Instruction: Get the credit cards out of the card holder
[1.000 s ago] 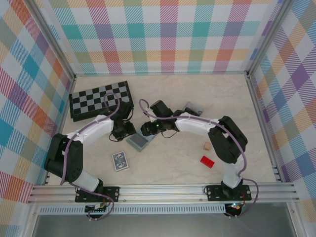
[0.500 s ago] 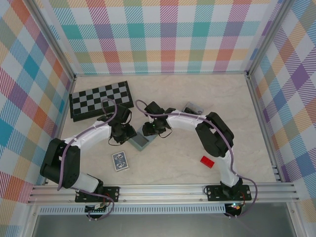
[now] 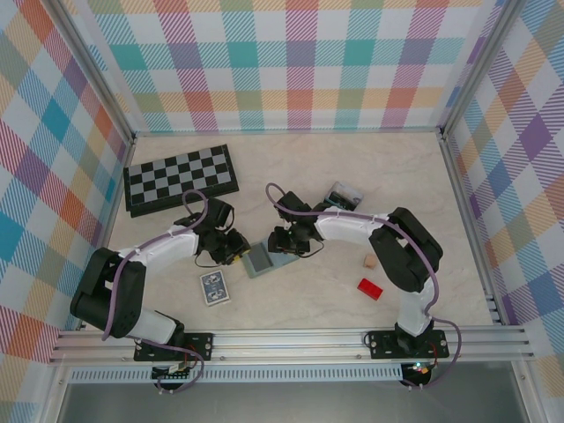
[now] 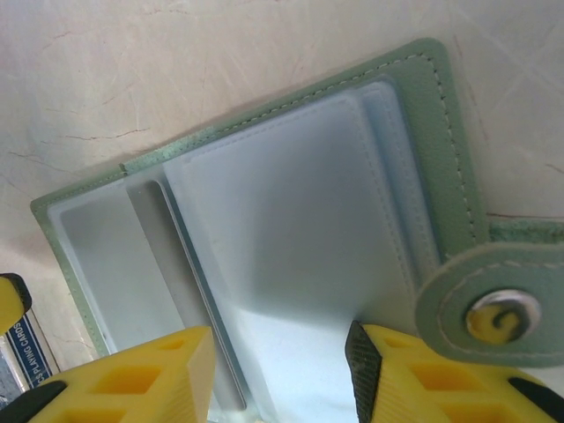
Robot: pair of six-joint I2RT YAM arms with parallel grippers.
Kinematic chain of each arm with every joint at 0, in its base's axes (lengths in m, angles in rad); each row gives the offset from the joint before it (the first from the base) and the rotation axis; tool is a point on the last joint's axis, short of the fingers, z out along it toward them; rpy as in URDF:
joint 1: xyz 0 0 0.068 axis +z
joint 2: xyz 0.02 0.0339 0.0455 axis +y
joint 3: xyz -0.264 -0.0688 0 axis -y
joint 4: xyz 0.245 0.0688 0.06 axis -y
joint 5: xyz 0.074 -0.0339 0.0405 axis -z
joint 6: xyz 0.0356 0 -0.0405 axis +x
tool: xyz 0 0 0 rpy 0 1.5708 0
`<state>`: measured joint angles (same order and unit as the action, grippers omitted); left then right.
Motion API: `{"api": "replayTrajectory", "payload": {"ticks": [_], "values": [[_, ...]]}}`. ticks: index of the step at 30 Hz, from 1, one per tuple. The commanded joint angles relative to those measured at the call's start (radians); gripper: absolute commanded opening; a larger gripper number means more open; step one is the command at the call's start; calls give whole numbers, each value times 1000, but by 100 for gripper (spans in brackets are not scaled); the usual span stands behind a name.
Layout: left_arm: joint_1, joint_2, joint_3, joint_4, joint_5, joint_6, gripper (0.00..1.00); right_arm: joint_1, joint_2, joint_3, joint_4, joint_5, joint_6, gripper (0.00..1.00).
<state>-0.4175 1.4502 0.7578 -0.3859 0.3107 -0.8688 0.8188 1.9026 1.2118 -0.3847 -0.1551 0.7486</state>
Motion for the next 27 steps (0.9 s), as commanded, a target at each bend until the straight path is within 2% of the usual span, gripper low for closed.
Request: {"api": "replayTrajectory", "payload": {"ticks": [1, 6, 13, 22, 27], "values": [[-4, 19, -4, 39, 50, -14, 28, -1, -6, 15, -33, -19, 19, 46], [-4, 47, -2, 37, 48, -10, 28, -1, 11, 7, -37, -23, 19, 45], [-4, 76, 2, 42, 45, -7, 34, -1, 16, 5, -40, -20, 15, 45], [-4, 86, 5, 60, 62, -1, 28, -1, 24, 3, -38, -23, 15, 45], [-4, 93, 6, 65, 68, 2, 28, -2, 29, 3, -40, -26, 15, 45]]}}
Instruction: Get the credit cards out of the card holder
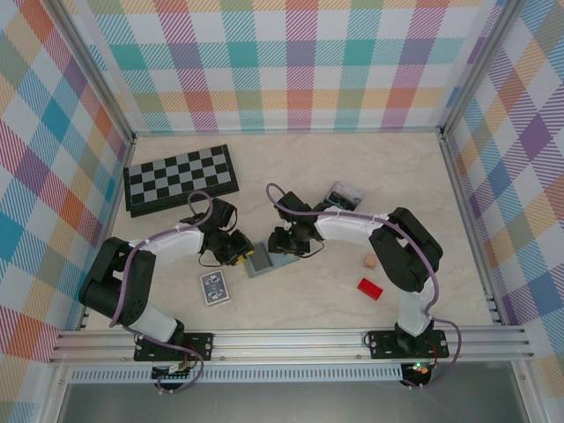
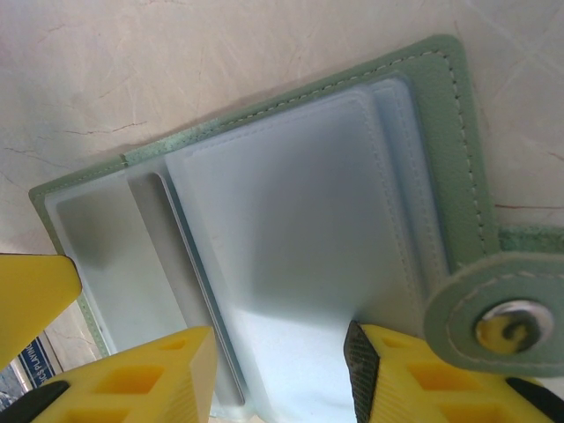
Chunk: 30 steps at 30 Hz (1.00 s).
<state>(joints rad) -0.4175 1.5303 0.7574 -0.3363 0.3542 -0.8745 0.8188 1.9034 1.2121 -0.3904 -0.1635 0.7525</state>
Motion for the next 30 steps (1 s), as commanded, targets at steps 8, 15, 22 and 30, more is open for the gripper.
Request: {"api": "replayTrajectory", "payload": {"ticks": [8, 15, 22, 30], "values": [[-4, 11, 21, 28, 73, 31, 23, -2, 35, 4, -35, -22, 9, 45], [-4, 1, 47, -9, 74, 75, 17, -1, 37, 6, -36, -22, 8, 45], [-4, -15, 68, -78, 39, 112, 23, -2, 37, 6, -37, -21, 7, 45], [-4, -9, 79, -103, 22, 123, 32, -3, 37, 6, -37, -23, 5, 45]]}}
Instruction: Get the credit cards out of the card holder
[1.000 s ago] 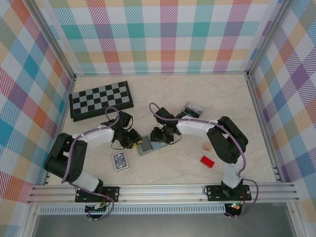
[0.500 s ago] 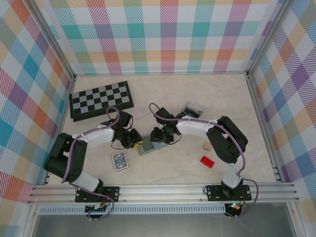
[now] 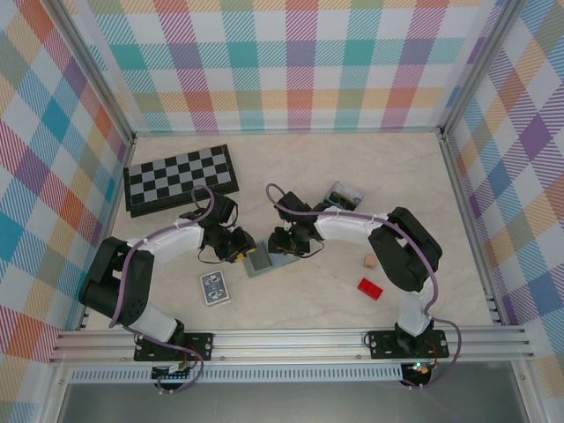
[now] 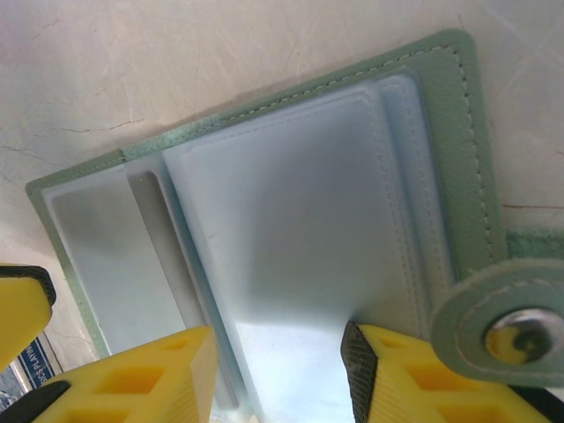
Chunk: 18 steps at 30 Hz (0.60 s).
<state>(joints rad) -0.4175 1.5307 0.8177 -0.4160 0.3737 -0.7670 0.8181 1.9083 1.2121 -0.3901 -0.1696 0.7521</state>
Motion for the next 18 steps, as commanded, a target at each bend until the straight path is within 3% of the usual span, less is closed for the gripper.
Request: {"api": "replayTrajectory", "payload": {"ticks": [1, 18], "values": [[-5, -5, 17, -20, 3, 12, 32, -1, 32, 6, -39, -16, 6, 45], [-7, 58, 13, 19, 12, 6, 31, -1, 35, 1, -37, -17, 7, 45]]}}
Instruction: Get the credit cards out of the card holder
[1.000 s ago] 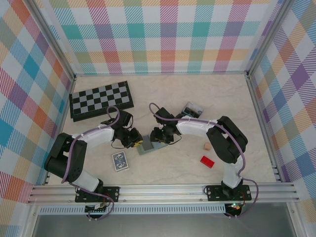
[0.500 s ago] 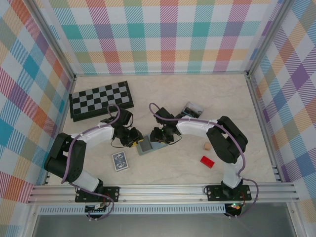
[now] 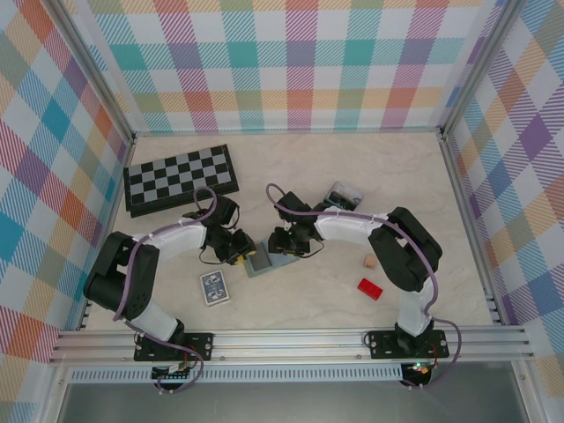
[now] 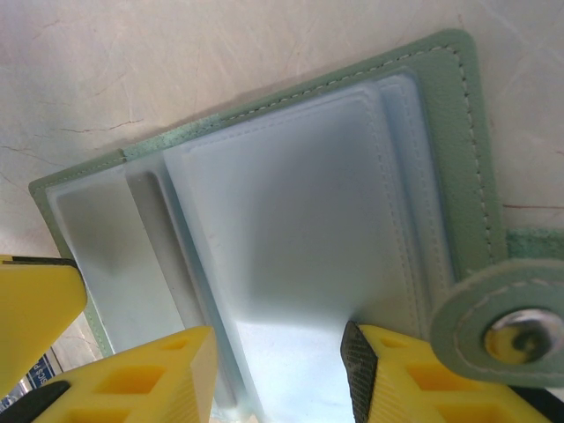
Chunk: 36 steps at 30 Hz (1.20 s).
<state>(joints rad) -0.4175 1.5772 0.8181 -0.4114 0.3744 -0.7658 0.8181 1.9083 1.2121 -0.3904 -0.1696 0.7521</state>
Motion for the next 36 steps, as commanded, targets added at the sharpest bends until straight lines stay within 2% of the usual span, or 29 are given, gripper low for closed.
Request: {"api": "replayTrajectory", "payload": {"ticks": [1, 5, 10, 21, 29, 36], "values": [[-6, 12, 13, 16, 14, 5, 30, -1, 35, 1, -36, -16, 8, 45], [-7, 15, 14, 18, 18, 7, 26, -2, 37, 1, -36, -16, 7, 45], [-7, 7, 14, 16, 18, 10, 25, -1, 38, 1, -35, -18, 7, 44], [-7, -11, 5, 80, 98, 9, 21, -1, 37, -1, -33, -19, 9, 44], [-7, -16, 1, 90, 109, 8, 24, 0, 28, -6, -29, -19, 8, 44], [-7, -17, -11, 171, 159, -17, 26, -3, -18, -27, 1, -23, 0, 44]]}}
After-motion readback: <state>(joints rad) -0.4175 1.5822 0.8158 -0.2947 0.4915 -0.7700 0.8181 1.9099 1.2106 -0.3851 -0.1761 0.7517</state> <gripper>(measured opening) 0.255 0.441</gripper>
